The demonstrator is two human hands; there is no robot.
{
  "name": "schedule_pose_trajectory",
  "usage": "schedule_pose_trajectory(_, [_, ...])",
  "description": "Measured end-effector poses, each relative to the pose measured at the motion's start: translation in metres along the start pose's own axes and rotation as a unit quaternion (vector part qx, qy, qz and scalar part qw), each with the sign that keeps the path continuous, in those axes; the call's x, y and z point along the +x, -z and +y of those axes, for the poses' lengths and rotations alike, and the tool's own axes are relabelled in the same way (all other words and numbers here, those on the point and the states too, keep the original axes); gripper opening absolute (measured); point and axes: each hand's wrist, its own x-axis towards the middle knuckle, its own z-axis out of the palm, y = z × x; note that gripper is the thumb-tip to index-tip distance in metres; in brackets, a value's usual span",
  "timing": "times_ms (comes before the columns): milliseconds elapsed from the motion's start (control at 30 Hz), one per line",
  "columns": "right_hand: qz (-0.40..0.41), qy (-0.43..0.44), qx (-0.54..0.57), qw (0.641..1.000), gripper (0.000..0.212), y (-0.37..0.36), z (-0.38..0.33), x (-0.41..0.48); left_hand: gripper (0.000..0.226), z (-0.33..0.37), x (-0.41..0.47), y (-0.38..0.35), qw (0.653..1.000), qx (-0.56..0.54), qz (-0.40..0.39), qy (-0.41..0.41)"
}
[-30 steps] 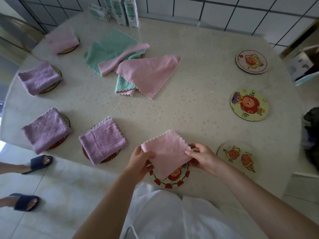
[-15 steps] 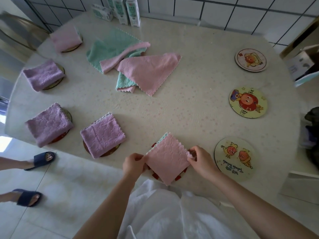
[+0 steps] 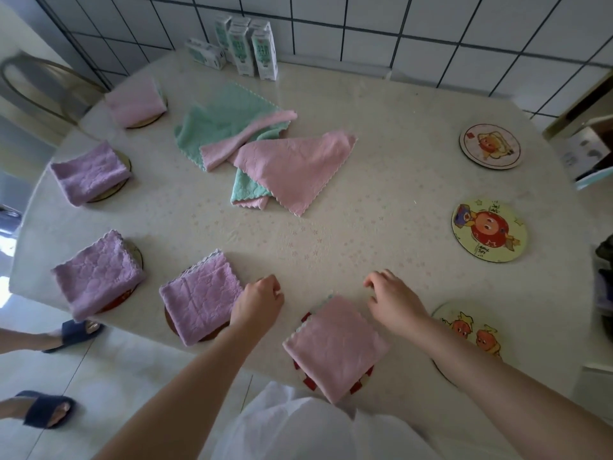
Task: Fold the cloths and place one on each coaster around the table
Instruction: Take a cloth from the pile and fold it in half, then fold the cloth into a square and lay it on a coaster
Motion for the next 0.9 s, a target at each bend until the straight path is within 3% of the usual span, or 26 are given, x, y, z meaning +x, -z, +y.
schedule_pose_trajectory(167, [0.009, 0.042, -0.003, 0.999, 0.018, 0.024, -0.036, 0.062, 0.015, 0.007, 0.061, 0.03, 0.997, 0.046, 0.005, -0.06])
schedule_pose_trajectory(367, [0.005, 0.061, -0.016, 0.998, 0.026, 0.037, -0.082, 0.139, 0.025, 0.004, 0.135, 0.055, 0.988, 0.079, 0.024, -0.129])
schedule_pose_trajectory(533, [0.016, 0.067, -0.021, 0.997, 0.022, 0.031, -0.106, 0.185, 0.038, -0.008, 0.19, 0.067, 0.97, 0.087, 0.031, -0.227])
schedule_pose_trajectory(733, [0.013, 0.077, -0.071, 0.994, 0.034, 0.013, -0.118, 0.21, 0.032, -0.012, 0.223, 0.067, 0.951, 0.077, 0.054, -0.295])
schedule_pose_trajectory(900, [0.058, 0.101, -0.084, 0.99, 0.024, 0.002, -0.113, 0.219, 0.025, -0.018, 0.232, 0.065, 0.944, 0.082, 0.054, -0.316])
